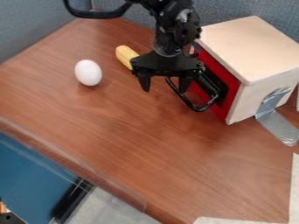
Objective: Open the drawer
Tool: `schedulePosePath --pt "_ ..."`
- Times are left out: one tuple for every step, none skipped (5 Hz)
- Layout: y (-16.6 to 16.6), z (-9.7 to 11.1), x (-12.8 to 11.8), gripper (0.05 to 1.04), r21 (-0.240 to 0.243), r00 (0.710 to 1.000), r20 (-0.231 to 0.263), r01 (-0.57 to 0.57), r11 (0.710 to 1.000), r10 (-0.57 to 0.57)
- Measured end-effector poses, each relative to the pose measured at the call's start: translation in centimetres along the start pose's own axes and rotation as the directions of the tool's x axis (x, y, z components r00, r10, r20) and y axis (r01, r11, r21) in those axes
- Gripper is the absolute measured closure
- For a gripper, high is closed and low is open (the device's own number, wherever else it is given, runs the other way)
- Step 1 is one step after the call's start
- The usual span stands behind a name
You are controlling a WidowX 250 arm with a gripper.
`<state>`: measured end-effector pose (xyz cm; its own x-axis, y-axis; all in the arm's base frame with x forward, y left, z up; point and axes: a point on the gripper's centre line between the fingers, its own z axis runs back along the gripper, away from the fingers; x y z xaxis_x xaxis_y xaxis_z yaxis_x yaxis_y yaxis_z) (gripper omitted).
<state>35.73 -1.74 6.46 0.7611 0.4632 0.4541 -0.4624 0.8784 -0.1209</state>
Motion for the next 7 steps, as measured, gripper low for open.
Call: schedulePosePath --pt "-0.7 -0.4 -0.1 0.083 -0.007 0.997 -0.012 -0.080 0.997 0.080" --pt "-1.7 -0.3 0.2 0.083 -0.020 0.994 -0.008 -0.109 0.994 0.109" --pt "-1.7 -1.1 -0.3 0.083 -0.003 0.993 -0.027 -0.118 0.993 0.118" --pt "-1.4 -1.8 -0.9 0.083 0.027 0.990 -0.043 -0.137 0.990 0.138" --pt "-1.3 -2.4 -1.3 0.110 0.059 0.986 -0.063 -0.151 0.987 0.155" --pt "-1.5 -2.3 -1.4 0.377 0.056 0.989 -0.059 -0.133 0.990 0.136" --pt "-1.8 -2.2 -1.4 0.689 0.053 0.991 -0.057 -0.120 0.991 0.123"
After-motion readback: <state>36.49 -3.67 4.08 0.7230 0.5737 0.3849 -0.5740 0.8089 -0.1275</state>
